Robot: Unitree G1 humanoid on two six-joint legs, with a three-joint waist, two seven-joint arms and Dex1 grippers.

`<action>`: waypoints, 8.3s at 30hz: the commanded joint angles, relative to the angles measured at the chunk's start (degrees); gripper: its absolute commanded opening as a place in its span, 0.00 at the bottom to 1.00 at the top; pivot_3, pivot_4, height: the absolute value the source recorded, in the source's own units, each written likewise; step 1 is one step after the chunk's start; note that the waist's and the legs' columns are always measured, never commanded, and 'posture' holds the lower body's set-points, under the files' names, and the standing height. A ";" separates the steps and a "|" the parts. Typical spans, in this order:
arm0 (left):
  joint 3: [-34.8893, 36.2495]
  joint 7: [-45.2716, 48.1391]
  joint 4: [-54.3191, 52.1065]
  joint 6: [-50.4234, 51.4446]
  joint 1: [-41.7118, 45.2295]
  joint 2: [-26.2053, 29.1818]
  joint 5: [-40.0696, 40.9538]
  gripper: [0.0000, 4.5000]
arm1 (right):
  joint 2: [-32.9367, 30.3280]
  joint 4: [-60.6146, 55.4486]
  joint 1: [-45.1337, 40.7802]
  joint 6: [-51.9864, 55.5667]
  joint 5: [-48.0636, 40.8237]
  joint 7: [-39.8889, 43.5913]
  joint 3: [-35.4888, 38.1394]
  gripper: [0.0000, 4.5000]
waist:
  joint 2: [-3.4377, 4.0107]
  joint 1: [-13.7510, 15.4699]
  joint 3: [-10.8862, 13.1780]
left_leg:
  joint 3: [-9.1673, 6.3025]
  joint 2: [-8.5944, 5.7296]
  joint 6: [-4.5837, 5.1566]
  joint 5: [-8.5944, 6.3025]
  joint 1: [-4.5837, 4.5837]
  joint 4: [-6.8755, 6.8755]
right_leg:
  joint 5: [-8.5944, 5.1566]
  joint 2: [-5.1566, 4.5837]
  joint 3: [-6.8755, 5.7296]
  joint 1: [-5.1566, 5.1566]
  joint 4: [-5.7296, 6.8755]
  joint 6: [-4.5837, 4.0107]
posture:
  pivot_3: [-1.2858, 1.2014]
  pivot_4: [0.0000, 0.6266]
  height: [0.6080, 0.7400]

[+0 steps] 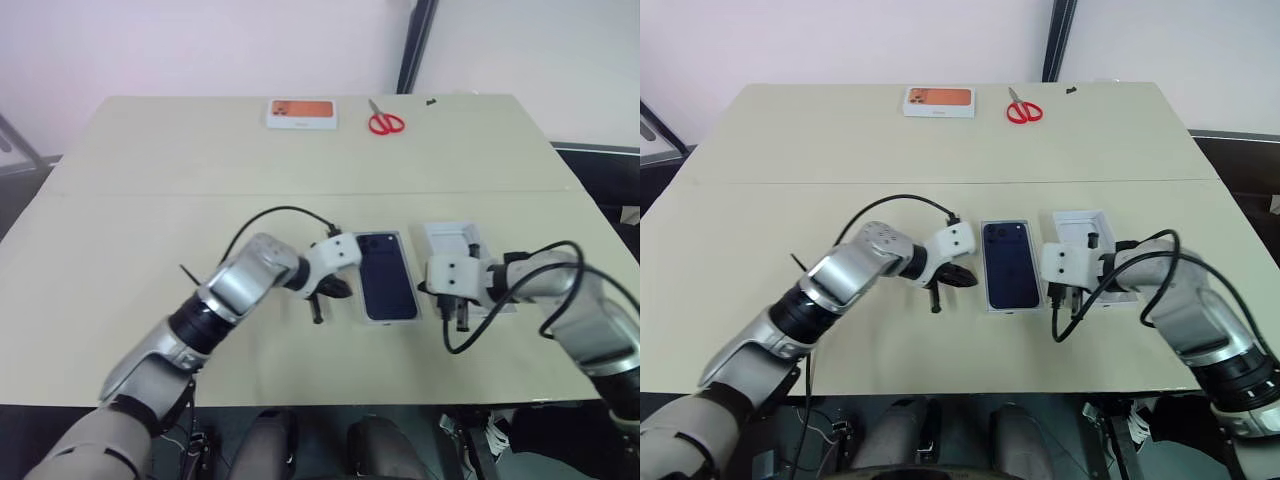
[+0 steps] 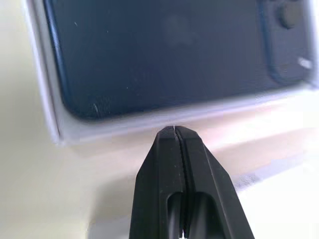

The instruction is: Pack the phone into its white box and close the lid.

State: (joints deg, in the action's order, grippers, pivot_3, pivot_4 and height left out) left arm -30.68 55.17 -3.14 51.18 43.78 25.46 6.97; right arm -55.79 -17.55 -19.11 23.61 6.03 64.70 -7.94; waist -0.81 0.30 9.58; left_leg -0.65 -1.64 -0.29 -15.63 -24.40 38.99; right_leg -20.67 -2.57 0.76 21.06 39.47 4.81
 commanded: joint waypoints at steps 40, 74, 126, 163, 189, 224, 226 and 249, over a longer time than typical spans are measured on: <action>23.68 9.12 -12.79 -27.32 -20.13 11.82 15.53 0.00 | 16.36 0.24 -13.93 68.89 -30.34 -38.46 12.68 0.02 | 0.06 -0.23 -0.02 | 0.06 0.00 0.34 -0.20 -0.10 -0.13 | 0.00 -0.07 0.03 0.18 0.01 -0.01 | 0.52 0.24 1.00; 29.04 -0.27 -3.55 -31.19 -21.50 10.49 13.13 0.00 | 66.93 -11.13 -6.46 19.55 -119.03 -148.26 15.73 0.02 | 0.10 -1.57 -0.05 | 0.16 0.03 -0.05 0.03 -0.42 -0.04 | 0.01 -0.04 0.07 0.73 0.47 0.01 | 0.52 0.24 1.00; 6.90 6.83 -5.85 -13.90 -7.57 8.36 3.75 0.00 | -9.30 -4.26 -10.05 11.60 -22.74 -21.43 -10.94 0.01 | 0.21 -0.94 0.01 | 0.23 0.12 0.52 -0.29 -0.50 0.08 | 0.00 0.00 0.07 0.49 0.01 0.00 | 0.52 0.24 1.00; 7.38 -2.25 17.74 -26.47 5.36 -12.76 -3.71 0.00 | -2.25 -5.51 -5.56 14.65 -11.89 -15.72 -4.01 0.01 | 0.20 -0.76 0.02 | 0.23 0.09 0.21 -0.11 -0.50 0.16 | 0.01 0.01 0.06 0.48 0.08 0.01 | 0.52 0.24 1.00; 10.12 -1.63 13.51 -22.79 2.07 -8.44 -3.83 0.00 | -0.55 -3.56 -4.64 14.06 -8.75 -14.92 -3.02 0.01 | 0.20 -0.82 0.01 | 0.23 0.09 0.14 -0.07 -0.50 0.18 | 0.01 0.01 0.06 0.50 0.13 0.01 | 0.52 0.24 1.00; 10.29 -1.68 16.96 -24.67 3.34 -9.51 -4.46 0.00 | -1.63 -2.60 -3.66 13.16 -7.77 -13.44 -0.77 0.01 | 0.20 -0.90 0.01 | 0.24 0.08 0.12 -0.06 -0.50 0.20 | 0.01 0.02 0.07 0.54 0.23 0.01 | 0.52 0.24 1.00; 10.59 -0.90 15.69 -24.58 2.59 -8.29 -4.31 0.00 | -2.62 -2.11 -3.37 12.40 -7.87 -12.63 0.27 0.01 | 0.21 -0.87 0.01 | 0.24 0.07 0.12 -0.06 -0.50 0.20 | 0.01 0.01 0.07 0.56 0.24 0.01 | 0.52 0.24 1.00; 6.60 1.07 14.18 -20.64 2.41 -9.20 -5.16 0.00 | -2.00 -4.33 -1.99 10.80 -8.84 -9.97 2.63 0.01 | 0.21 -0.76 0.01 | 0.24 0.07 0.11 -0.05 -0.50 0.24 | 0.01 0.01 0.08 0.59 0.40 0.01 | 0.52 0.24 1.00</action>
State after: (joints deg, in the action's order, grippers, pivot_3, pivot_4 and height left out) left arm -23.60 56.18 12.95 30.10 45.66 16.73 1.98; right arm -57.91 -20.26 -20.46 34.50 -3.02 55.37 -5.82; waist -0.60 -0.46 9.60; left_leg -0.41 -1.58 -0.18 -15.68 -24.89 39.23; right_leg -20.66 -2.56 0.83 21.65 39.88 4.83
